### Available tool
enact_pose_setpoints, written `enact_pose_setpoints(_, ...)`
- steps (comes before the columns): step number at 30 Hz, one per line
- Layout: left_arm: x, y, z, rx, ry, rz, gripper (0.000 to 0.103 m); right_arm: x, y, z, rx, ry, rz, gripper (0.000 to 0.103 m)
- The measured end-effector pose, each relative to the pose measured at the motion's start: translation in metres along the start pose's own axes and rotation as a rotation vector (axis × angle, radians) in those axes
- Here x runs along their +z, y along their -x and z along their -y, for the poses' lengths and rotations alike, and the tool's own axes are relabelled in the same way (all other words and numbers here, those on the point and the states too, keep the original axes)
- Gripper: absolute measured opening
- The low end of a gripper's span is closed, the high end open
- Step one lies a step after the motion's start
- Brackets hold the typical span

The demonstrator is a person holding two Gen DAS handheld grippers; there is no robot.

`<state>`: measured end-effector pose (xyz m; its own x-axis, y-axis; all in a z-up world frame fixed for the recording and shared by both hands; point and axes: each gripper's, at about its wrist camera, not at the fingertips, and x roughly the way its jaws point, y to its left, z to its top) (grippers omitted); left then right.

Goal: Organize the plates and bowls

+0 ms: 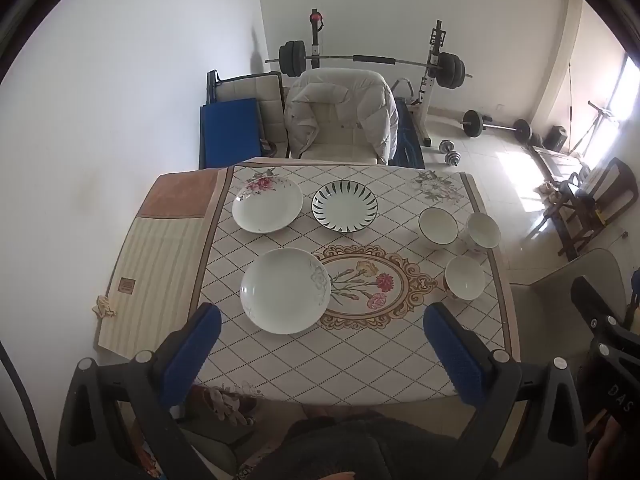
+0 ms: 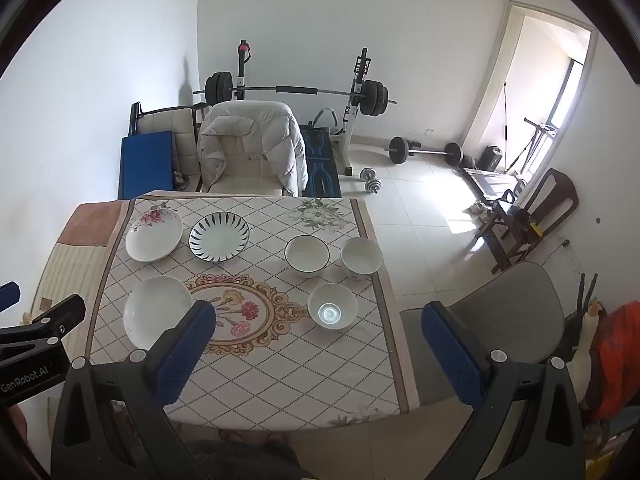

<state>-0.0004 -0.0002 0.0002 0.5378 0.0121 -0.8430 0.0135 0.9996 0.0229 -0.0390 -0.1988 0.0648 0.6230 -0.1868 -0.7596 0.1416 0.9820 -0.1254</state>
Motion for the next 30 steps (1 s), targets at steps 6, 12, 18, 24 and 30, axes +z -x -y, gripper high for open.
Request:
enact_pose_setpoints(6, -0.003, 0.0, -0.003, -0.006, 0.017, -0.009, 0.103, -0.002, 0.004, -0.007, -0.025, 0.023, 0.017, 0.103)
enact_pose_setpoints(12, -0.007, 0.011, 0.003, 0.001, 0.012, 0.003, 0.103, 0.002, 0.005, -0.01, -0.026, 0.027, 0.006, 0.103)
enact_pose_setpoints(18, -0.005, 0.011, -0.007, -0.006, 0.018, 0.013, 0.103, -0.001, 0.013, -0.005, -0.023, 0.026, 0.021, 0.103)
enact_pose_setpoints(24, -0.005, 0.011, -0.008, -0.012, 0.014, 0.011, 0.103, -0.003, 0.018, -0.004, -0.003, 0.014, 0.016, 0.103)
enact_pose_setpoints(30, -0.006, 0.012, -0.008, -0.018, 0.008, 0.008, 0.103, -0.006, 0.018, -0.001, -0.001, 0.011, -0.005, 0.103)
